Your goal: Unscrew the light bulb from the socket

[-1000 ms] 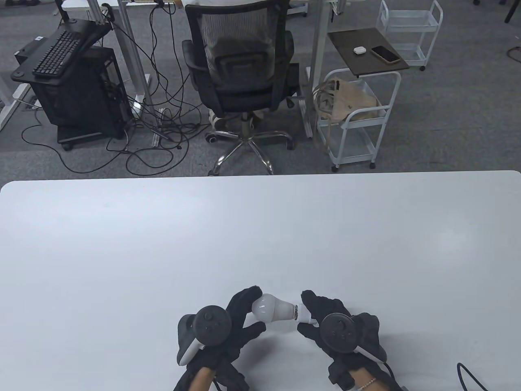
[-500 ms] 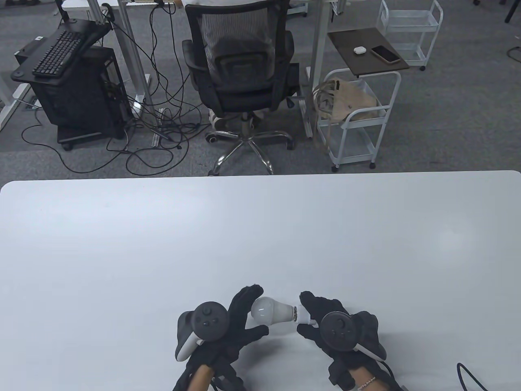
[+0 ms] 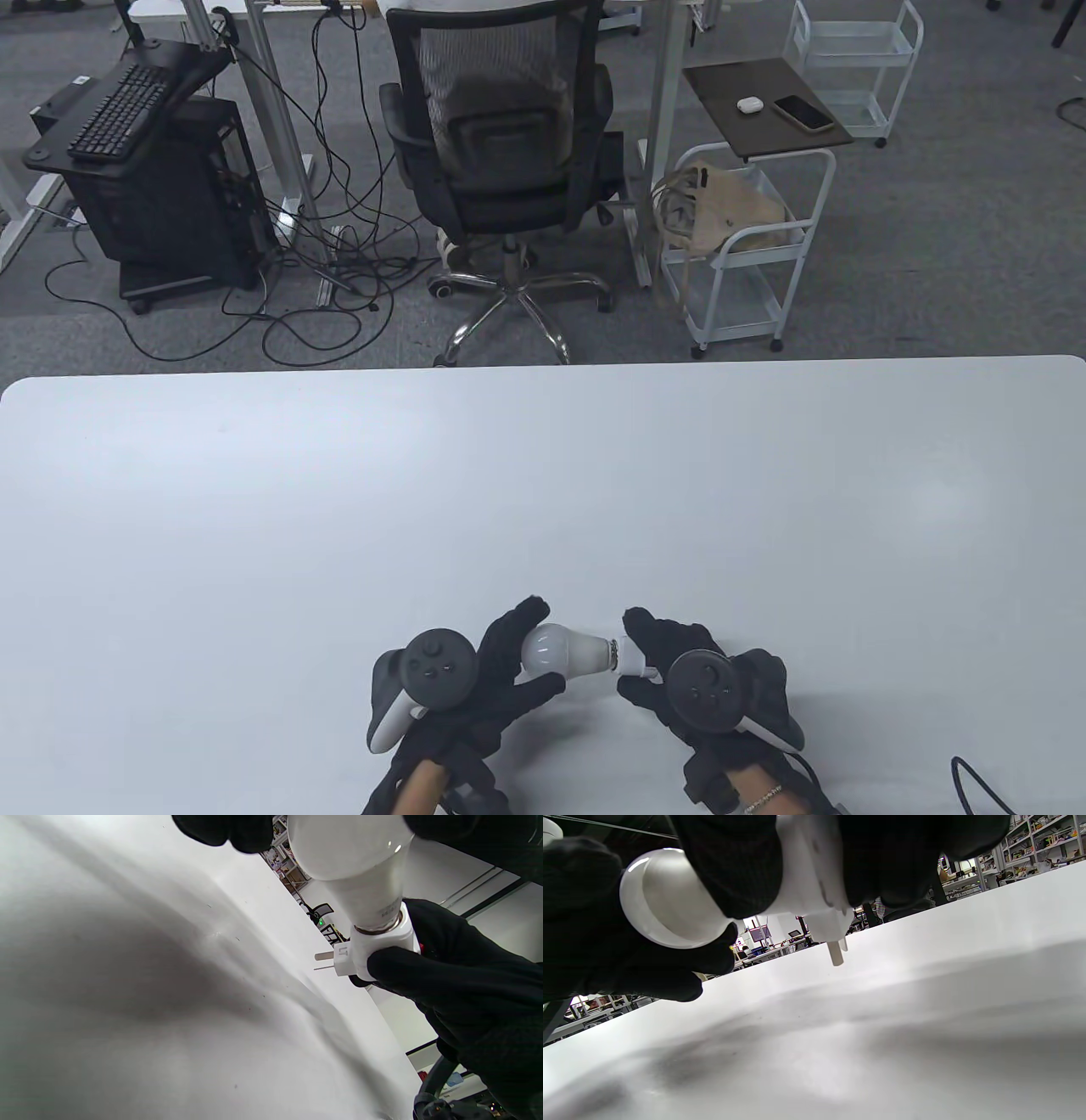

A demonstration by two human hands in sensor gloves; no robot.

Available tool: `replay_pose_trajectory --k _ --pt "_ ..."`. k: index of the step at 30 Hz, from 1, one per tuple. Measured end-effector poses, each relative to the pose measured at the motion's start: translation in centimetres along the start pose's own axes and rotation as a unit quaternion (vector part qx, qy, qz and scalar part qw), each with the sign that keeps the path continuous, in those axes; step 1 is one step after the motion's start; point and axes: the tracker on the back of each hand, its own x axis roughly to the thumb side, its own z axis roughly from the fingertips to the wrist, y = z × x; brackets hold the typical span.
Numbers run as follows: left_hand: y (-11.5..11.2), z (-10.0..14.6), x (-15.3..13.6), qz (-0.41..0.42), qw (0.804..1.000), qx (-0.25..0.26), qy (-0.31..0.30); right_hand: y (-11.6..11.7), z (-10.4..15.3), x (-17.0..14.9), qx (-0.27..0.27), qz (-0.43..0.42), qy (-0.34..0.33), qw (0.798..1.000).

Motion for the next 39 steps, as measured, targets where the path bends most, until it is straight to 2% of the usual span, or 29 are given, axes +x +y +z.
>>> replay_pose_trajectory --k 3,6,10,21,31,39 --pt "0.0 0.0 0.2 -0.005 1.0 -0.006 -0.005 -0.1 0.0 -0.1 0.0 -0.003 0.002 1.0" --pt "0.1 0.0 0.4 -0.02 1.0 0.02 -0.004 0.0 0.1 -0.1 0.003 -0.002 0.0 1.0" --pt "0.3 0.1 0.2 -0.014 1.0 0.026 -0.001 0.0 0.1 -0.1 -0.004 -0.005 -0.004 1.0" --pt "-0.1 0.0 0.0 0.002 1.0 0.003 0.0 0.1 0.0 0.0 -0.002 0.003 -0.002 1.0" --pt "0.1 0.0 -0.5 0.008 1.0 0.025 0.007 0.2 0.1 0.1 -0.002 0.001 -0.008 1.0" --pt "-0.3 -0.1 -0.5 0.019 1.0 -0.003 0.004 0.2 0.1 0.1 -0.001 0.002 -0.005 1.0"
